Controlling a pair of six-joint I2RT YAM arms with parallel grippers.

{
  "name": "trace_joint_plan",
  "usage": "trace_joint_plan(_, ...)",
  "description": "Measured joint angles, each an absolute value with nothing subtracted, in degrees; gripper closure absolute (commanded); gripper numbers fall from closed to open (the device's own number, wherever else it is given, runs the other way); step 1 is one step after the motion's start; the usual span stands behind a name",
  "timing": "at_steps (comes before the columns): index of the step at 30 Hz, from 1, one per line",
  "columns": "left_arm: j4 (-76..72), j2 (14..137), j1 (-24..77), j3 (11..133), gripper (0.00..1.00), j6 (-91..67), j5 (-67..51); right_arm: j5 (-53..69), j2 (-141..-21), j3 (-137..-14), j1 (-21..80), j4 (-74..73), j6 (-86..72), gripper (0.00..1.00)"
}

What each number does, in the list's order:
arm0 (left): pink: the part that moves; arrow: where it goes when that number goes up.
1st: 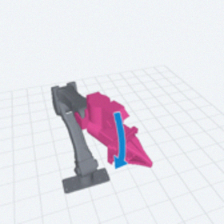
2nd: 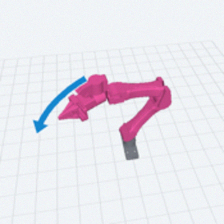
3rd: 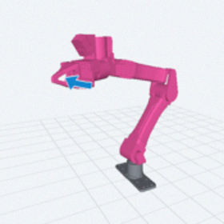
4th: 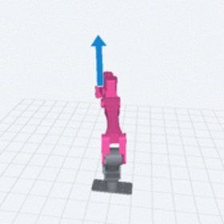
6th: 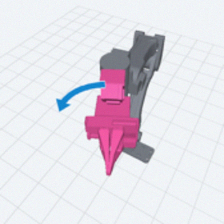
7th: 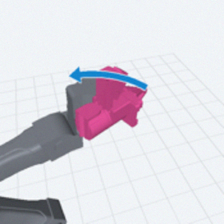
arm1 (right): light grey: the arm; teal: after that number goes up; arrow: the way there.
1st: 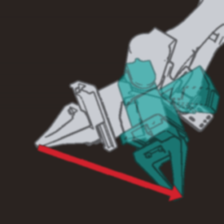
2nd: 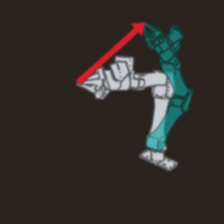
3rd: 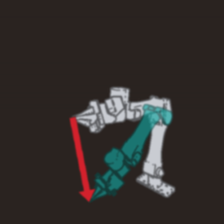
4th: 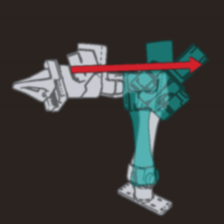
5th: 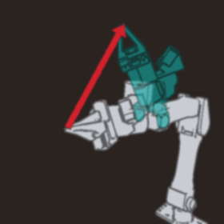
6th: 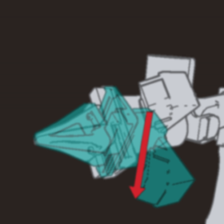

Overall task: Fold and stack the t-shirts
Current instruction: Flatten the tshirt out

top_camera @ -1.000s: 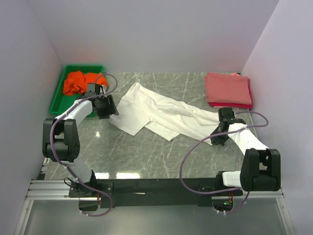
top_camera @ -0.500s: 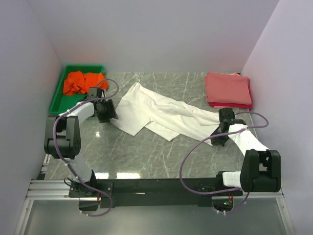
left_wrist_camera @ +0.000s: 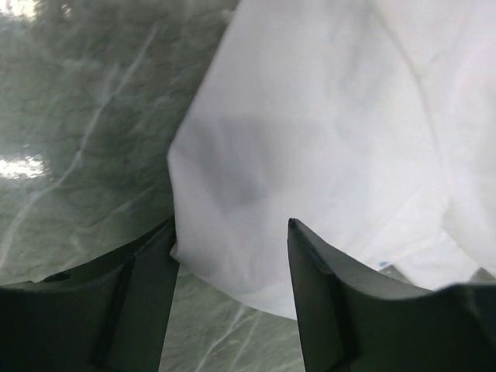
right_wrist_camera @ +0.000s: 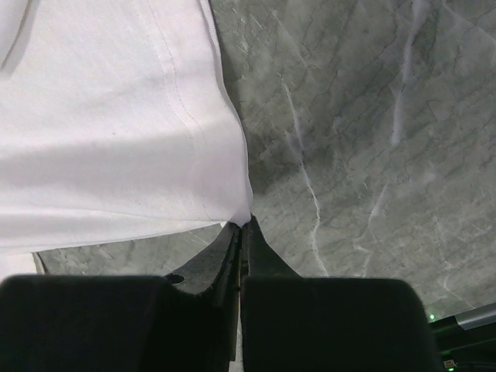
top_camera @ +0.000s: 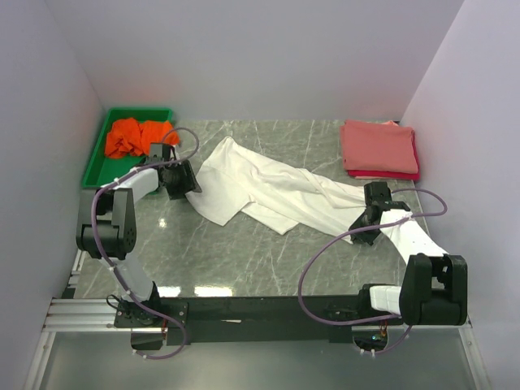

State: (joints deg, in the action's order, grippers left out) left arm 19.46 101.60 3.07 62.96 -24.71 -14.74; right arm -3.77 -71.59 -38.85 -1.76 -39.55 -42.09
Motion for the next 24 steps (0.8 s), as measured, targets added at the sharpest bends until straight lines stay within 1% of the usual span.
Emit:
trace_joint_plan(9, 16.36, 100.66, 3.79, 63.79, 0.4, -30.24, -24.34, -3.75, -71.59, -38.85, -1.78, -39.55, -42.09, 1.0)
trace_joint_plan(16, 22.06, 91.94, 4.1, 65.3, 0.38, -31.73, -27.14, -3.64, -71.59, -38.81, -1.78, -39.53, -42.09, 1.0)
trace_joint_plan(24, 27.27, 81.14, 3.09, 63.86, 0.37, -31.22, -26.39, -3.42, -71.59, -38.24, -1.8, -39.38, -42.06, 1.0)
